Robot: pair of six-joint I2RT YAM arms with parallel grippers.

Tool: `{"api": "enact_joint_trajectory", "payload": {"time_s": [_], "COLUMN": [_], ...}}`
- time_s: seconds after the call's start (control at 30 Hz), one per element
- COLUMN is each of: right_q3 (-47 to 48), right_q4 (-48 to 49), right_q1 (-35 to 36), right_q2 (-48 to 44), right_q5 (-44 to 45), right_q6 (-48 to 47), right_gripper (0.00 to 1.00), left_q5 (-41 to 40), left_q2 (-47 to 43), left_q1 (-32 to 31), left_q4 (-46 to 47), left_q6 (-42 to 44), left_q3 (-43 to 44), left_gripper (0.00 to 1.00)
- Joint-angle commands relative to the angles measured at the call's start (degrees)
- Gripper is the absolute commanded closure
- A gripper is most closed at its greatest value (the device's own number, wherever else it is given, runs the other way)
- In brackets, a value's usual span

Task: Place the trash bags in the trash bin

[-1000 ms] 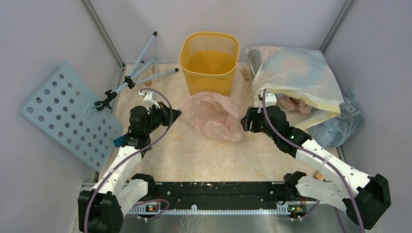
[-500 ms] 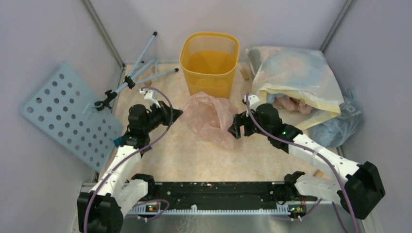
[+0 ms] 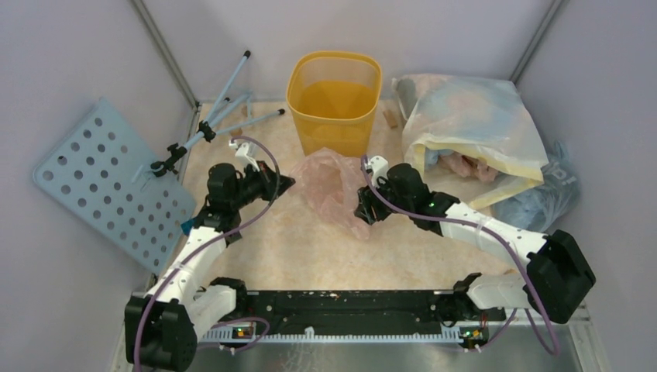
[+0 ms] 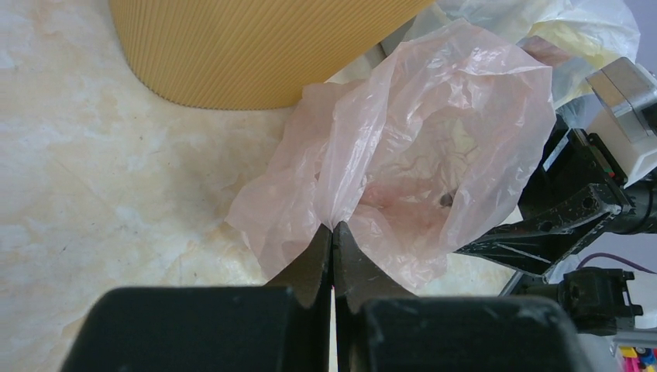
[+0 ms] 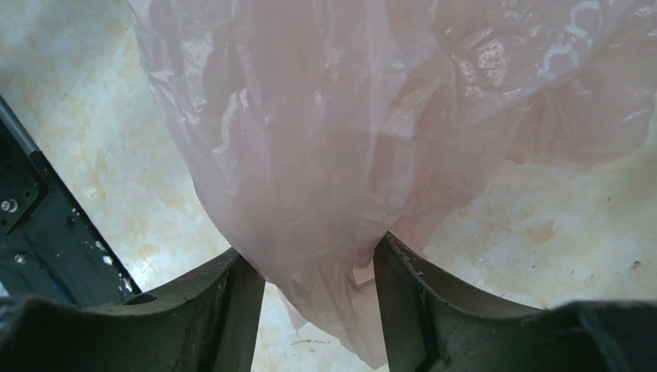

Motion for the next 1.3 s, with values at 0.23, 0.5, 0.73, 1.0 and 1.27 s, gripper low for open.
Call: {"api": "enact_joint_trajectory", "payload": {"time_s": [0.23,0.5,0.73,1.0,1.27], "right_q3": [2.91,7.75,10.0,7.55,-9.34], "right_q4": [-2.46,-8.76,-20.04,-10.97,5.87], "right_q1": [1.93,1.88,-4.11,-9.7,-9.7], "right_q2": [-4.56,-1.97,0.46,0.55,-18.98], "right_q5": [4.45,41.87,68.16,47.05,18.41], "right_q6": [2.14,11.89,40.9,23.42,11.82], "right_gripper": [0.7,1.0,1.0,0.6,0.22], "left_q5": [-8.1,-9.76,-11.13,-20.55,-21.0], "left_q2": [-1.38,-6.76,-12.58,-15.27,-8.68], "left_q1": [0.31,0.28,0.32,0.67,1.2], "left_q4": [-2.48,-2.3,-6.46,-11.13,-10.26], "left_q6": [1.44,0.06,-0.02,1.39,2.12], "left_q3": [2.79,-1.23,-2.69,-1.41,1.67], "left_gripper": [1.0,1.0,1.0,1.0,1.0]}}
